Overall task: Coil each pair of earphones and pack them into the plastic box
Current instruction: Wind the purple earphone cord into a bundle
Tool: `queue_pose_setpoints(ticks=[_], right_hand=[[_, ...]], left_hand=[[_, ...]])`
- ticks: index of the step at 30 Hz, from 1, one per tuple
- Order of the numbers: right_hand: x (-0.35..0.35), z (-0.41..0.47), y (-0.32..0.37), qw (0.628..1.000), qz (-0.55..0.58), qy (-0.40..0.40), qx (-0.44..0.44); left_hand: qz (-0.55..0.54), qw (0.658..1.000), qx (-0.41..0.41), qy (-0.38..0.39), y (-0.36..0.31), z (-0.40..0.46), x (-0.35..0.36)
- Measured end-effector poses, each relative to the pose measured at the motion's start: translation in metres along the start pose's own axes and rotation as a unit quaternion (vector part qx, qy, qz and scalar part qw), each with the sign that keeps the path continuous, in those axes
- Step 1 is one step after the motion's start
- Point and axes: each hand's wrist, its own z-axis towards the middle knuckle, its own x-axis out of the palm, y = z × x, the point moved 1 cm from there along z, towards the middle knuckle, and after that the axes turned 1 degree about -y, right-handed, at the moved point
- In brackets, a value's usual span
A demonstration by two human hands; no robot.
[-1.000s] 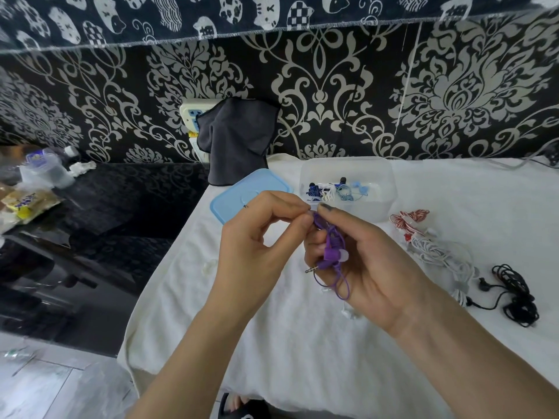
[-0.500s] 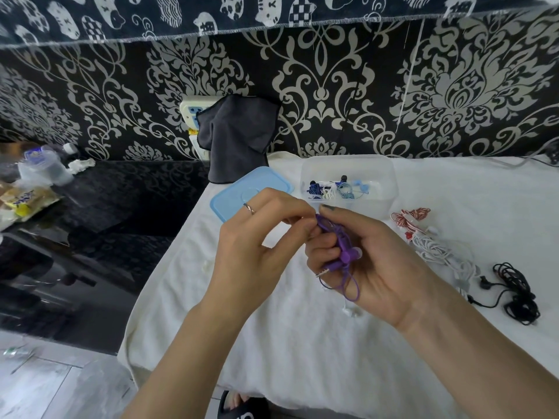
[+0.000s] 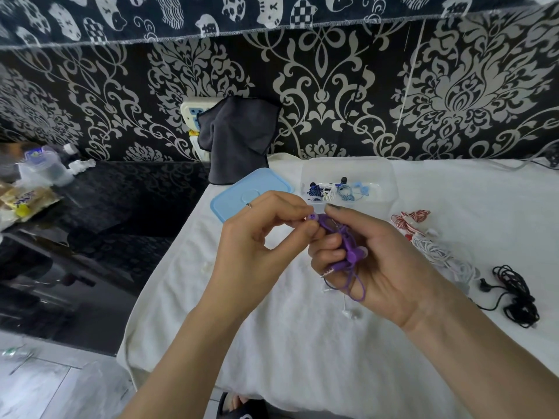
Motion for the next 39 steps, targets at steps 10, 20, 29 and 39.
queue_pose_setpoints(ticks=[10,20,29,39], right_hand=[[-0.003,0.004,0.005,0.997,-0.023,-0.055,-0.039],[-0.019,0.000,0.022,0.988,-0.120,-0.041,-0.093],[-0.028,0.006,0.033,0.962,-0.191,-0.108,-0.162],[-0.028,0.053,0.104,0.800,-0.433,-0.284,-0.302]], left_hand=[[0.130,0.991,0.016,-0.010,0.005,0.006,0.004],[0.136,0.987,-0.060,-0.052,0.018,0.018,0.009],[0.166,0.981,-0.097,-0.034,0.029,0.031,0.026],[0.176,0.962,-0.207,-0.012,0.049,0.044,0.042]])
